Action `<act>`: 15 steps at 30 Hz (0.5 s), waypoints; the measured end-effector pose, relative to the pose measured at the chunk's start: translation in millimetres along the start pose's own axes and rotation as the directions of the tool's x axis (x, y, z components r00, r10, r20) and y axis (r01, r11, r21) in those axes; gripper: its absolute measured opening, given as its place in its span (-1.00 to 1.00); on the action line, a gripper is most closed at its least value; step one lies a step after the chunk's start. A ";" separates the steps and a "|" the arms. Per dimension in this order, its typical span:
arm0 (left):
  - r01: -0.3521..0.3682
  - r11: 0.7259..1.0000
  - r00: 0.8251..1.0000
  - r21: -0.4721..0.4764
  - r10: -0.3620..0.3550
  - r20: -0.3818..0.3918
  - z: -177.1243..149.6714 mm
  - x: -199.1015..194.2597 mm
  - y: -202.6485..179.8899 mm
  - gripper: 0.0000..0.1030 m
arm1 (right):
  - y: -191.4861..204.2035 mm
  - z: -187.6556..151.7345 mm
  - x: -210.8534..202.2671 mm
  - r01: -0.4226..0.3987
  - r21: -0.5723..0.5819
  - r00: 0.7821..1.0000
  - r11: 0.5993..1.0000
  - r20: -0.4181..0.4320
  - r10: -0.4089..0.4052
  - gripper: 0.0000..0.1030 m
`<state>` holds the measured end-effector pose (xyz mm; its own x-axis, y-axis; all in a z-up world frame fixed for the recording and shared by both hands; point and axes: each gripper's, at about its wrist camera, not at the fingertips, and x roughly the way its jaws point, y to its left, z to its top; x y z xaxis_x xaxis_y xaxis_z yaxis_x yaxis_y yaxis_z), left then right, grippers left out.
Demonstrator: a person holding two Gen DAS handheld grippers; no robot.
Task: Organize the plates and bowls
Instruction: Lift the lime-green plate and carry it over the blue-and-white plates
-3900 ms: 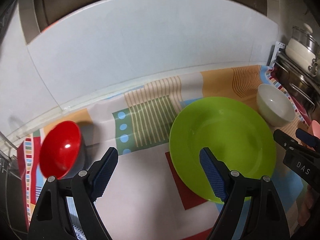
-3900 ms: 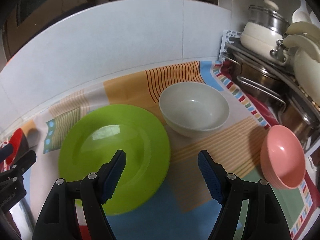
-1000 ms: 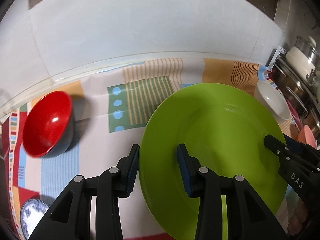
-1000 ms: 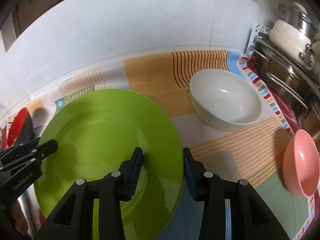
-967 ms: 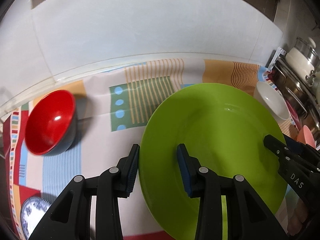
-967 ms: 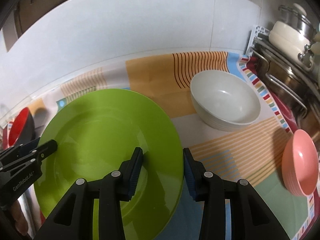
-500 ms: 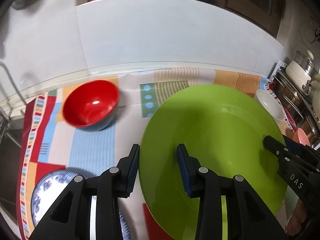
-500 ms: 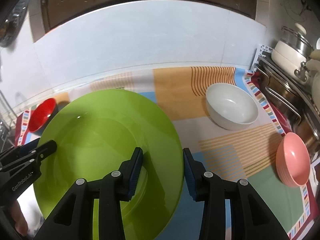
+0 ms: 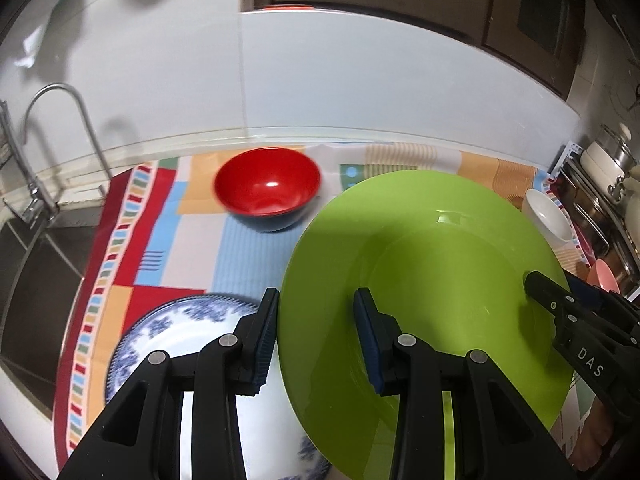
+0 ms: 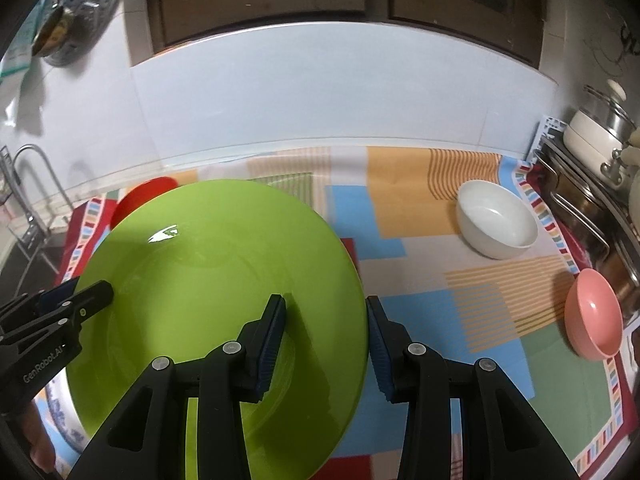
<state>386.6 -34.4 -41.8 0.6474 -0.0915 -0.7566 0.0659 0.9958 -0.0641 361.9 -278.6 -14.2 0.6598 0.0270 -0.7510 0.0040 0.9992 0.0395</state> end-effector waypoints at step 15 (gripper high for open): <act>-0.045 0.997 0.999 -0.055 0.045 -0.008 -22.9 -24.0 73.3 -0.27 | 73.0 -14.2 -14.8 -0.050 -0.056 0.999 0.997 -0.006 0.050 -0.21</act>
<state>358.5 40.9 -43.2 0.6438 -0.0468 -0.7638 -0.0051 0.9978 -0.0654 341.7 -205.6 -9.6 0.6547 0.0772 -0.7519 -0.0711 0.9967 0.0404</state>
